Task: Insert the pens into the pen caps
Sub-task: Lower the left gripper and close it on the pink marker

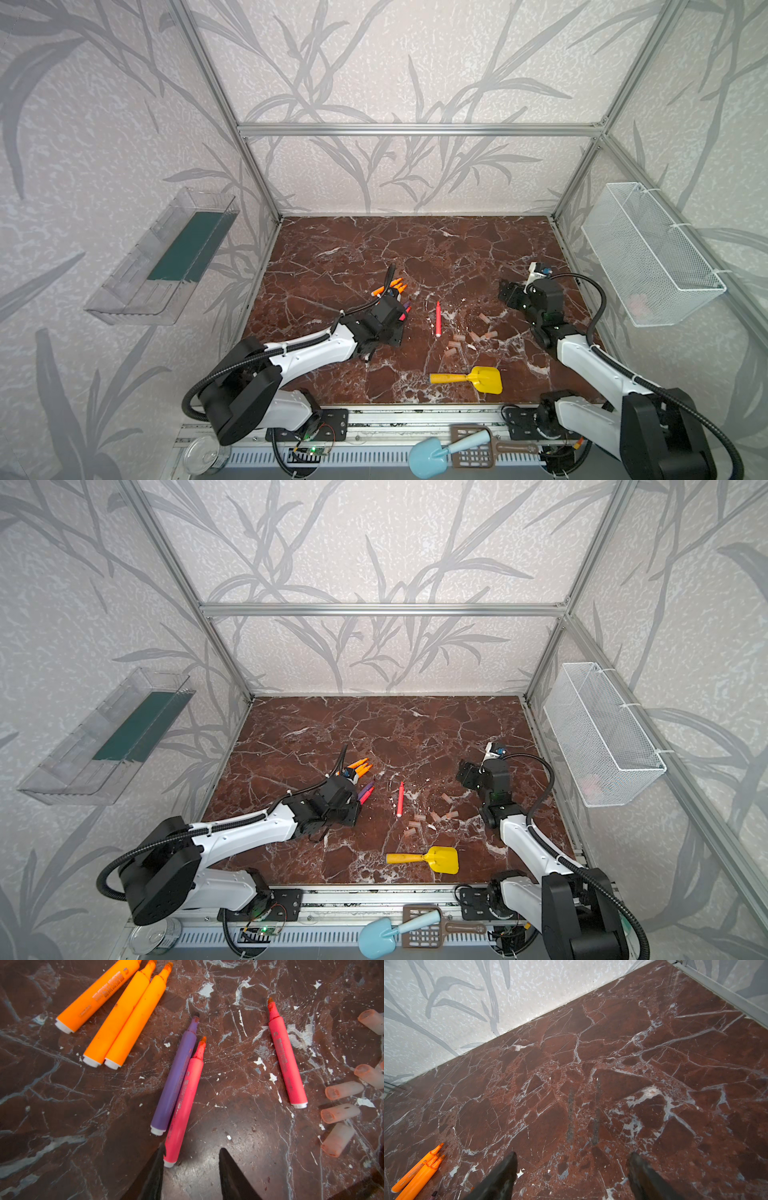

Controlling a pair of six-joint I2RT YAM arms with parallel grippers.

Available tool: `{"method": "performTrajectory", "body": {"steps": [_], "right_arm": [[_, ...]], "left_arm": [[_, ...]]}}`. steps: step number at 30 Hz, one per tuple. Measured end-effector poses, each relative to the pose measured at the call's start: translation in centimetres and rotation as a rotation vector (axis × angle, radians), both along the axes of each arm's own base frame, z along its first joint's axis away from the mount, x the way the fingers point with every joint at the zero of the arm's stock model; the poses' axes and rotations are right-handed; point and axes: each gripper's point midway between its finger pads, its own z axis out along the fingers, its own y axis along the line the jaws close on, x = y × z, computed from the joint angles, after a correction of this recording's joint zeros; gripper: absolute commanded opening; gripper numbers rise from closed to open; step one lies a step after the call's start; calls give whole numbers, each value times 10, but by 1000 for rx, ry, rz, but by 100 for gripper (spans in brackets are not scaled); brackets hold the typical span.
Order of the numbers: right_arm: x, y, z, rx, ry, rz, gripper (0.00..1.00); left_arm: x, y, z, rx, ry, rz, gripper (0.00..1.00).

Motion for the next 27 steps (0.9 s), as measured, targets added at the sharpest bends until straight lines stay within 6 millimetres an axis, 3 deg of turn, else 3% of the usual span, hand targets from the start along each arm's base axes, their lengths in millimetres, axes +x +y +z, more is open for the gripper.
{"method": "performTrajectory", "body": {"steps": [11,27], "right_arm": [[-1,0,-5,-3,20,0,81],[-1,0,-5,-3,21,0,81]], "left_arm": [[1,3,-27,87,51,2,43],[0,-7,-38,103,81,-25,37]]}}
